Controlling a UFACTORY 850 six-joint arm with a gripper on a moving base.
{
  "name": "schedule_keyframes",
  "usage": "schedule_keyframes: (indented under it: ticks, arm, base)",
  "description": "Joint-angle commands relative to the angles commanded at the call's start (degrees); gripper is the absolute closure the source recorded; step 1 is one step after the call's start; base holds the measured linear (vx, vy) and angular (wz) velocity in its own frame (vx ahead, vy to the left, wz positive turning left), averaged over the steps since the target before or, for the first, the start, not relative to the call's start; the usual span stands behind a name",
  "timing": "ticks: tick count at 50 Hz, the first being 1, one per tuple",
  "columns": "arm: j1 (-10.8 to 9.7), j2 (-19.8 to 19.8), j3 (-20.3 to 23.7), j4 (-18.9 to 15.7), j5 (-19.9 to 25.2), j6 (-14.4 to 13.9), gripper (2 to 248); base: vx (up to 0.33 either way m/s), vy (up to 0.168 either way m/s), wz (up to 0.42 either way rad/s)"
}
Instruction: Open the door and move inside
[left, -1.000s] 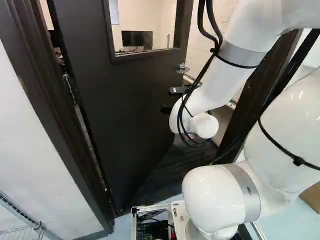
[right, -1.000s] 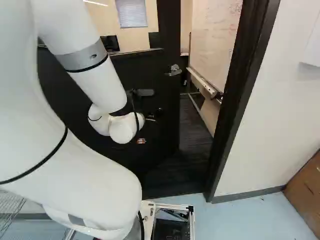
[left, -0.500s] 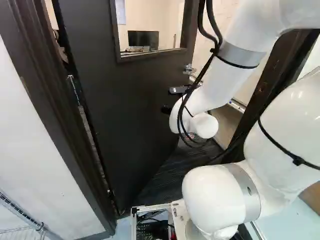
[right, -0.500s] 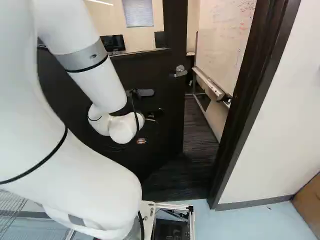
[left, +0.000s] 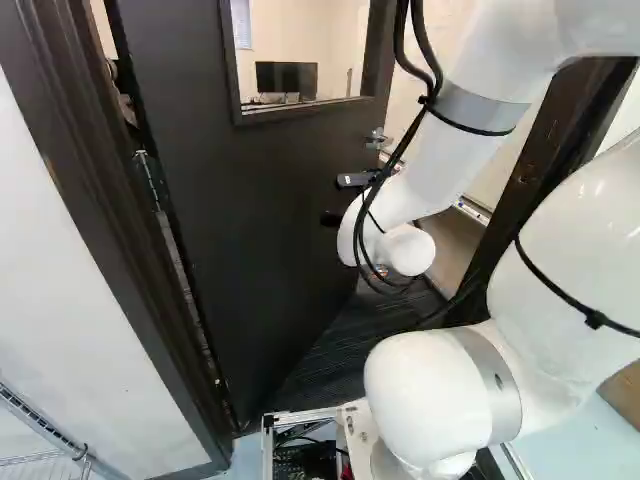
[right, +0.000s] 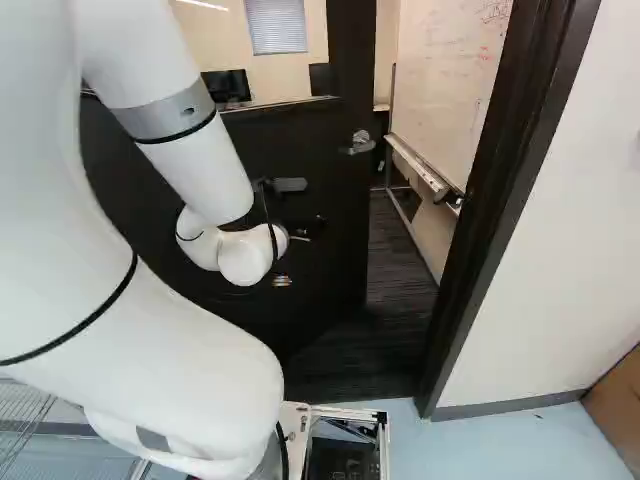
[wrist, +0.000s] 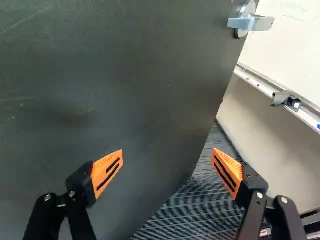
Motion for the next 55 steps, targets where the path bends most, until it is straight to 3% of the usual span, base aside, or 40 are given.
schedule_keyframes:
  ticks: [55]
  arm:
    - [7.50,-4.80,-4.64,10.15,0.02,0.00,3]
  base:
    - [0.000,0.000,0.000]
